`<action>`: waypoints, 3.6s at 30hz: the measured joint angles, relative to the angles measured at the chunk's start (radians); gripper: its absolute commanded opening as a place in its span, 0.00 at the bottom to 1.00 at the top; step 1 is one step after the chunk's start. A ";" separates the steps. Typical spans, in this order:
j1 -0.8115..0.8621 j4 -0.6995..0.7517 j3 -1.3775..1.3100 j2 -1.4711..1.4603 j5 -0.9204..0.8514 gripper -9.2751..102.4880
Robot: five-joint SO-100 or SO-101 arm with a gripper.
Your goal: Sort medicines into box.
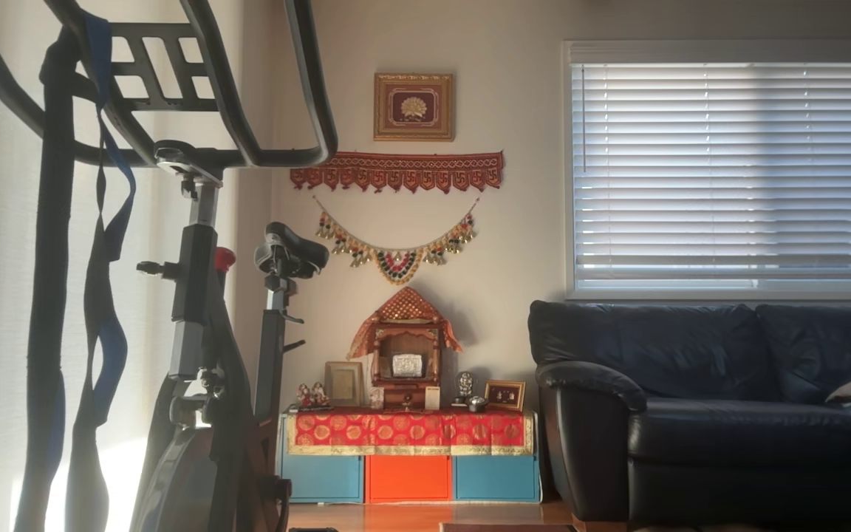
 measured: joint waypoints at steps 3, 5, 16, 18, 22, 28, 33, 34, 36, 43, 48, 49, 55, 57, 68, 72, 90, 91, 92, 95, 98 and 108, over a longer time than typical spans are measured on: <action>-0.029 -0.002 0.054 0.089 0.015 0.10; -0.048 -0.002 0.083 0.138 0.021 0.10; -0.204 0.117 0.138 0.212 0.006 0.09; -0.239 0.124 0.178 0.212 0.032 0.09; -0.314 0.118 0.261 0.213 0.129 0.09; -0.400 0.057 0.356 0.225 0.258 0.09; -0.437 0.026 0.380 0.225 0.336 0.09; -0.440 0.026 0.387 0.225 0.364 0.09; -0.442 0.014 0.411 0.227 0.411 0.09; -0.491 -0.089 0.558 0.364 0.571 0.09; -0.520 -0.212 0.661 0.448 0.669 0.09; -0.514 -0.229 0.670 0.454 0.672 0.09; -0.522 -0.316 0.726 0.460 0.638 0.09; -0.518 -0.348 0.741 0.460 0.615 0.09; -0.511 -0.382 0.749 0.439 0.474 0.10; -0.505 -0.387 0.749 0.380 0.442 0.14; -0.522 -0.400 0.749 0.310 0.382 0.19; -0.522 -0.400 0.749 0.310 0.382 0.20; -0.522 -0.400 0.749 0.310 0.382 0.21; -0.522 -0.400 0.749 0.310 0.382 0.23; -0.525 -0.405 0.773 0.313 0.382 0.26; -0.548 -0.428 0.811 0.330 0.382 0.29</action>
